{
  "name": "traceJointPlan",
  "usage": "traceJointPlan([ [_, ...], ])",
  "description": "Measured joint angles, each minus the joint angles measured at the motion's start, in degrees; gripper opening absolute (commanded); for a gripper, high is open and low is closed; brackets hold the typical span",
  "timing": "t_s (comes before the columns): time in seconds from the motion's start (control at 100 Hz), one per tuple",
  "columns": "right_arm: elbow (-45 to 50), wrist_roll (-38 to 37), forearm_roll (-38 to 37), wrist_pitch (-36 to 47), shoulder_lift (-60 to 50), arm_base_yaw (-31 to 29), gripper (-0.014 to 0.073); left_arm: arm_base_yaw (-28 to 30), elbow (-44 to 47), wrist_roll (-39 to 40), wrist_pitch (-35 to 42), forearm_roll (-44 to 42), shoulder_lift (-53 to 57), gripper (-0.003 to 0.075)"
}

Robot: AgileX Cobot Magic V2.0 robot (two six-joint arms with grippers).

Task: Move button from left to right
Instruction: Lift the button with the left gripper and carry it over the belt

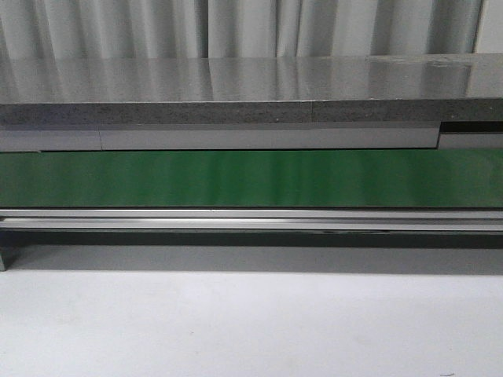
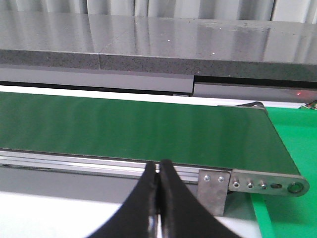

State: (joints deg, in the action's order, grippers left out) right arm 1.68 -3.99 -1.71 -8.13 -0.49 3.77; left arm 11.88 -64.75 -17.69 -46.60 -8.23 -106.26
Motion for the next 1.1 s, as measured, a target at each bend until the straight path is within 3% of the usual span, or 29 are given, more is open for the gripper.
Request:
traceJointPlan([
  [0.47, 0.0, 0.0, 0.0, 0.0, 0.0, 0.0, -0.0121, 0.0, -7.02, 0.08, -11.28, 0.78, 9.83, 0.0005],
  [0.73, 0.0, 0.0, 0.0, 0.0, 0.0, 0.0, -0.0121, -0.38, -7.11, 0.08, -9.25, 11.22, 13.69, 0.0005],
  [1.1, 0.0, 0.0, 0.0, 0.0, 0.0, 0.0, -0.0121, -8.51, -7.11, 0.08, 0.03, 12.46, 13.57, 0.0005],
])
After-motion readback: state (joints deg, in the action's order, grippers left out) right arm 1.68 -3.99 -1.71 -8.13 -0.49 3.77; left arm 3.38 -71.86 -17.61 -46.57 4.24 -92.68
